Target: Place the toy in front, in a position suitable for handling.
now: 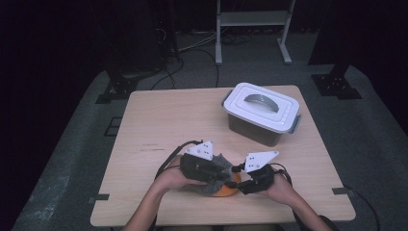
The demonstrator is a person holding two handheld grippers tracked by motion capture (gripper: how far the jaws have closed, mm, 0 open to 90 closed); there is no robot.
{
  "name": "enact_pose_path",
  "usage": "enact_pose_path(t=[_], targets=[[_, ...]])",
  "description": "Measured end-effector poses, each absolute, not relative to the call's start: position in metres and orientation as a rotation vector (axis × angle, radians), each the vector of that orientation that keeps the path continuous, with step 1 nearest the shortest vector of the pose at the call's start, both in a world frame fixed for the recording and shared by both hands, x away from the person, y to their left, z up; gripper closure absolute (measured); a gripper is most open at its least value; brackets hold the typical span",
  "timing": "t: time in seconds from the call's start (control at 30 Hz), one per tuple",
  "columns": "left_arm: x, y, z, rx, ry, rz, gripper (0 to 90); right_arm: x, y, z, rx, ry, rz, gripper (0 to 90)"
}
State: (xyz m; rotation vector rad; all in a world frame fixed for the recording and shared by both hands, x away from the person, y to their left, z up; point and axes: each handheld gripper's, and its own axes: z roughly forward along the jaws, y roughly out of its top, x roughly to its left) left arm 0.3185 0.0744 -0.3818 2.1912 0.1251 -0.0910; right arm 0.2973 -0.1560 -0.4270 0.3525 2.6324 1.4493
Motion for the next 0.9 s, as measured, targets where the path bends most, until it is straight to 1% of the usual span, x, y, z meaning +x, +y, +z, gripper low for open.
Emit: enact_pose_path(t=[0.17,0.4,0.43,0.47,0.5,0.53,0.57,0.6,0.63,0.7,0.73,0.8,0.87,0.9], targets=[[0.321,0.084,-0.383,2.185,0.157,-0.074,78.9,0.301,-0.16,-0.427,0.348,2.632,1.449,52.1],[0.328,0.126,-0.393,2.151,0.281,-0.04,78.6,0.303,-0.166,-0.427,0.35,2.632,1.439,52.4],[0.328,0.126,-0.393,2.151,0.281,-0.04,78.6,0.303,-0.166,-0.427,0.35,2.632,1.439,52.4],[0.327,0.131,-0.398,2.138,0.298,-0.052,78.6,0.303,-0.166,-0.426,0.362,2.638,1.435,48.2],[0.327,0.131,-0.398,2.138,0.298,-0.052,78.6,0.303,-0.166,-0.426,0.362,2.638,1.435,48.2],[0.326,0.132,-0.4,2.131,0.298,-0.059,78.6,0.304,-0.165,-0.424,0.375,2.651,1.453,39.5],[0.325,0.131,-0.402,2.13,0.291,-0.06,78.6,0.303,-0.164,-0.422,0.379,2.648,1.452,35.9],[0.325,0.131,-0.402,2.13,0.291,-0.06,78.6,0.303,-0.164,-0.422,0.379,2.648,1.452,35.9],[0.324,0.131,-0.402,2.132,0.287,-0.066,78.6,0.303,-0.164,-0.419,0.388,2.652,1.454,33.0],[0.323,0.129,-0.403,2.135,0.274,-0.078,78.7,0.303,-0.166,-0.414,0.387,2.643,1.502,31.3],[0.322,0.127,-0.402,2.152,0.255,-0.083,78.7,0.307,-0.169,-0.41,0.409,2.636,1.553,28.5],[0.321,0.126,-0.402,2.157,0.249,-0.086,78.7,0.309,-0.171,-0.409,0.421,2.63,1.559,28.4],[0.318,0.123,-0.402,2.172,0.225,-0.118,78.7,0.318,-0.169,-0.411,0.466,2.666,1.571,24.3],[0.318,0.123,-0.402,2.172,0.225,-0.118,78.7,0.318,-0.169,-0.411,0.466,2.666,1.571,24.3]])
